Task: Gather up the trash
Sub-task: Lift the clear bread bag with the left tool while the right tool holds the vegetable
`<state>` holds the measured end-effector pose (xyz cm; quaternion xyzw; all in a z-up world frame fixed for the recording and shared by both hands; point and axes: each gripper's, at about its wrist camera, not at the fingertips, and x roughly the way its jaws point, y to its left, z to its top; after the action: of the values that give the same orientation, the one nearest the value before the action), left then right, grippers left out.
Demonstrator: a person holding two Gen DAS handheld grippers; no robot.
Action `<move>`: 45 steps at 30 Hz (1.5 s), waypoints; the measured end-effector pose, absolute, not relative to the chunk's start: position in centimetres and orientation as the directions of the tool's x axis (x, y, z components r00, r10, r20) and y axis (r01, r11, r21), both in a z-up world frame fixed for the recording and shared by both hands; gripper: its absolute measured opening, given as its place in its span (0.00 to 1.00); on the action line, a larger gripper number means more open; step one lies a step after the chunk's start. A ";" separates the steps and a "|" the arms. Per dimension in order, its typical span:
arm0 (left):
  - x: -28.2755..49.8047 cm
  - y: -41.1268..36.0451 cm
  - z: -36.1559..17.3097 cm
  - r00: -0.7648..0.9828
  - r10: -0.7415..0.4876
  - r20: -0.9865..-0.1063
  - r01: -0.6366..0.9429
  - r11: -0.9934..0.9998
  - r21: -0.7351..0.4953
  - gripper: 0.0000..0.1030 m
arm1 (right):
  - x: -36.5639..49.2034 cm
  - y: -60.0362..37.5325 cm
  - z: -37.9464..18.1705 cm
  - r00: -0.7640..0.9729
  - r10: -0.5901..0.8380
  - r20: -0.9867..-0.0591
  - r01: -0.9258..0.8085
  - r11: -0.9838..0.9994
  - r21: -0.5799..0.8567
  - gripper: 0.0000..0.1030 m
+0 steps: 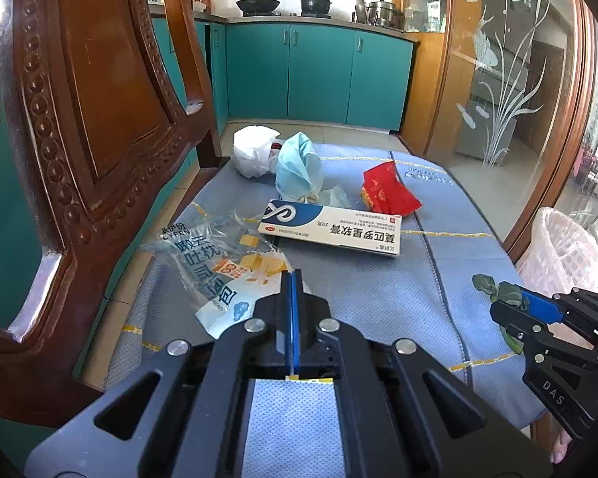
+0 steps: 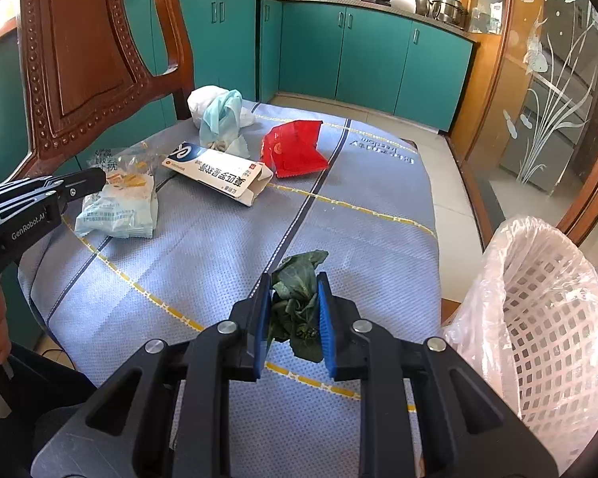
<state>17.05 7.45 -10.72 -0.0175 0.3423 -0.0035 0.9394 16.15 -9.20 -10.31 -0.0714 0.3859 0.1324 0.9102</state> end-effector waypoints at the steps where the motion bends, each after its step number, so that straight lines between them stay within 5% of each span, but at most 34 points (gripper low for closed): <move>1: 16.9 7.5 -10.6 0.770 -0.047 -0.636 0.012 0.998 -0.060 0.01 | 16.1 -9.2 -10.2 0.668 0.186 -0.720 -0.296 0.955 -0.028 0.22; 13: 16.8 6.9 -10.5 0.772 -0.089 -0.629 0.051 0.996 -0.079 0.01 | 15.9 -10.2 -10.1 0.675 0.177 -0.716 -0.275 0.961 -0.022 0.22; 22: 17.1 8.5 -10.7 0.740 -0.239 -0.629 0.090 0.961 -0.260 0.01 | 15.9 -10.7 -9.7 0.678 0.182 -0.712 -0.259 0.966 0.001 0.22; 34: 17.5 8.5 -10.3 0.760 -0.142 -0.635 0.034 0.983 -0.180 0.01 | 15.0 -12.0 -7.0 0.718 0.207 -0.664 -0.250 0.968 0.031 0.22; 35: 18.2 8.5 -10.6 0.748 -0.094 -0.657 0.001 0.990 -0.141 0.06 | 14.9 -12.1 -6.8 0.722 0.208 -0.660 -0.250 0.968 0.032 0.22; 38: 20.7 8.9 -11.8 0.687 -0.041 -0.725 -0.067 0.990 -0.120 0.57 | 14.7 -12.3 -6.5 0.724 0.213 -0.656 -0.251 0.967 0.037 0.22; 39: 21.2 9.1 -11.9 0.679 -0.040 -0.733 -0.083 0.988 -0.131 0.64 | 14.7 -12.4 -6.6 0.722 0.218 -0.657 -0.252 0.967 0.043 0.22; 42: 22.8 9.3 -12.6 0.653 0.029 -0.756 -0.134 0.988 -0.078 0.76 | 14.6 -12.3 -6.7 0.714 0.228 -0.661 -0.260 0.964 0.052 0.22; 45: 24.4 9.7 -14.2 0.592 0.030 -0.806 -0.161 0.984 -0.082 0.70 | 14.6 -12.0 -6.9 0.707 0.234 -0.667 -0.269 0.962 0.052 0.22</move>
<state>24.38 9.67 -14.19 -0.0730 0.4486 0.0537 0.8891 14.61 -11.98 -6.94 -0.0244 0.3575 0.1359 0.9236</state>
